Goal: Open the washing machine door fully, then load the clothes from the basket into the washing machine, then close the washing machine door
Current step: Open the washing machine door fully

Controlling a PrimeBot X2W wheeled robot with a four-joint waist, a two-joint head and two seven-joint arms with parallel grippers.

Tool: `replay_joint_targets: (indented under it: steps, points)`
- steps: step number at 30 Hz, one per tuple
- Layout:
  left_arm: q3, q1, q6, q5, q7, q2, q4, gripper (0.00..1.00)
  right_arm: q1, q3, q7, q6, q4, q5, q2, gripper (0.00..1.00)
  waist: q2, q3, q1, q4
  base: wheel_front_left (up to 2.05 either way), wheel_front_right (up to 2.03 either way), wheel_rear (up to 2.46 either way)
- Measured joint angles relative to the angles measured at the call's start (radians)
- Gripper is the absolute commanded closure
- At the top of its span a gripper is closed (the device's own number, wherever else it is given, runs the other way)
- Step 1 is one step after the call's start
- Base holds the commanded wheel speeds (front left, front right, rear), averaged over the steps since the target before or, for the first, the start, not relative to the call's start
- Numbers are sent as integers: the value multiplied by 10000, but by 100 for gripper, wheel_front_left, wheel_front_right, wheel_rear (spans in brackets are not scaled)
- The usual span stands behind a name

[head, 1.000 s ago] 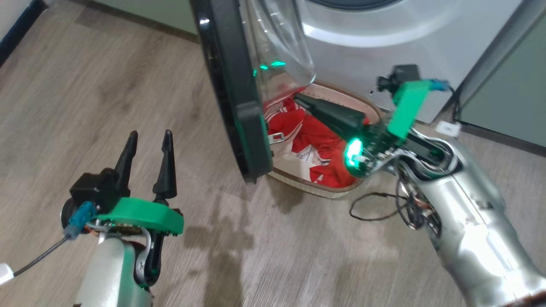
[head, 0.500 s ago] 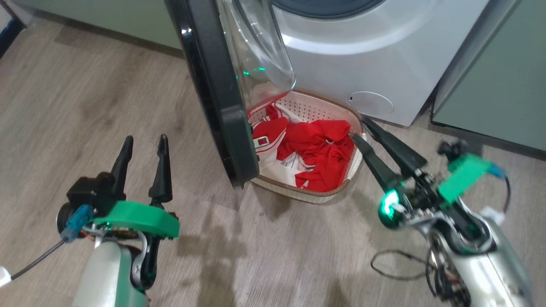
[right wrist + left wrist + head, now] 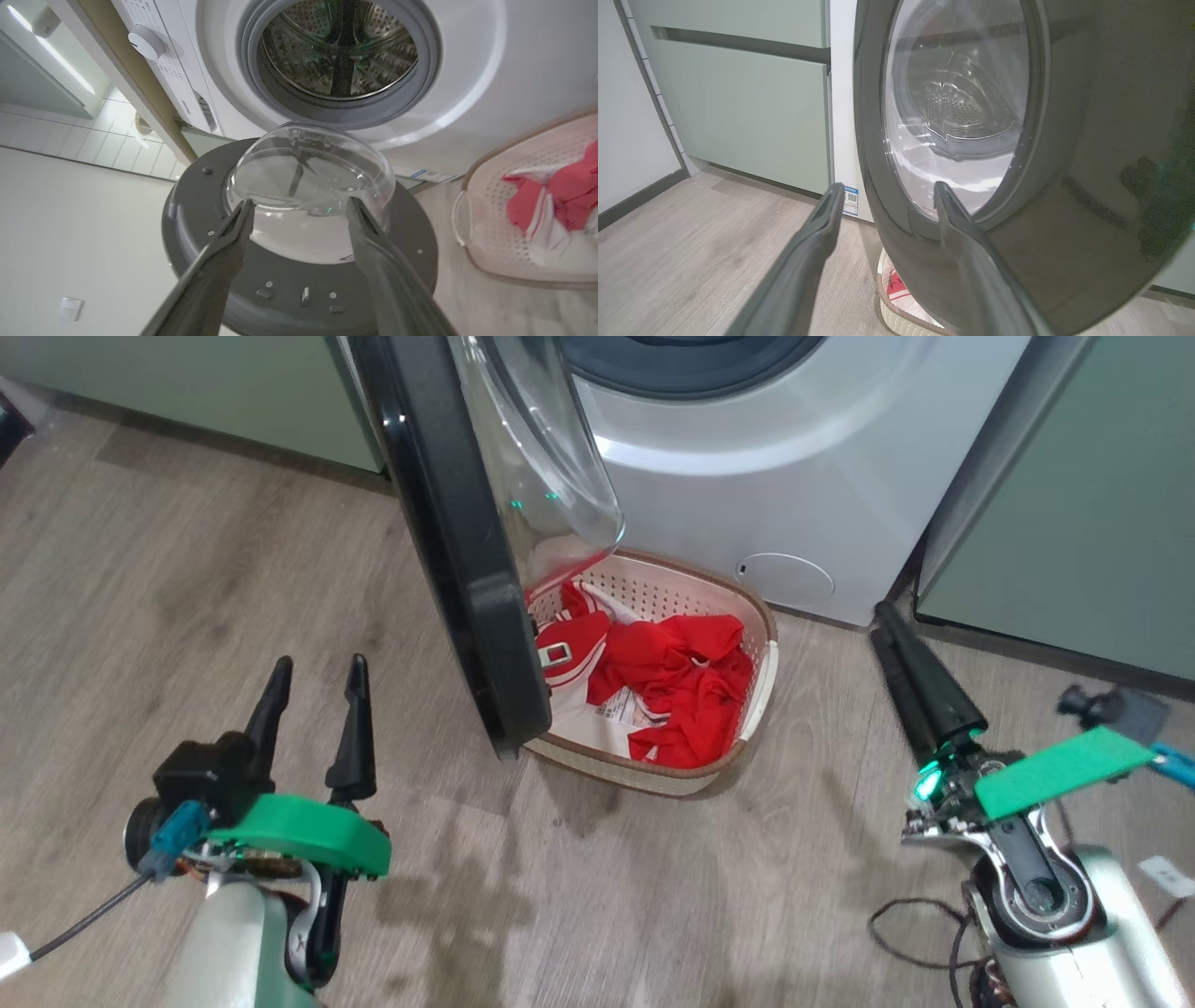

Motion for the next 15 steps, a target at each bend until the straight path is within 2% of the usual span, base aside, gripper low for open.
replay_joint_targets:
  steps: [5, 6, 9, 15]
  points:
    - [0, 2, -35, 82, 0, 2, 29, 0, -399, 44, -1791, 0, 63, -2627, -232, 0, 0, -115, 0, 42, 0, 0, 0]
    - [0, 3, -35, 157, 0, 2, 44, 0, -633, 38, -2487, 0, 178, -3883, -410, 0, 0, -181, 0, 51, 0, 0, 0]
    - [19, 38, -36, 232, 0, 4, 79, 0, -867, 73, -3359, 0, 466, -6259, -675, 0, 0, -283, 0, 70, 0, 0, 0]
    - [65, 320, -46, 307, 0, 8, 98, 0, -921, -4, -3848, 2, 665, -9906, -418, 0, 0, -442, 0, 98, 0, 0, 0]
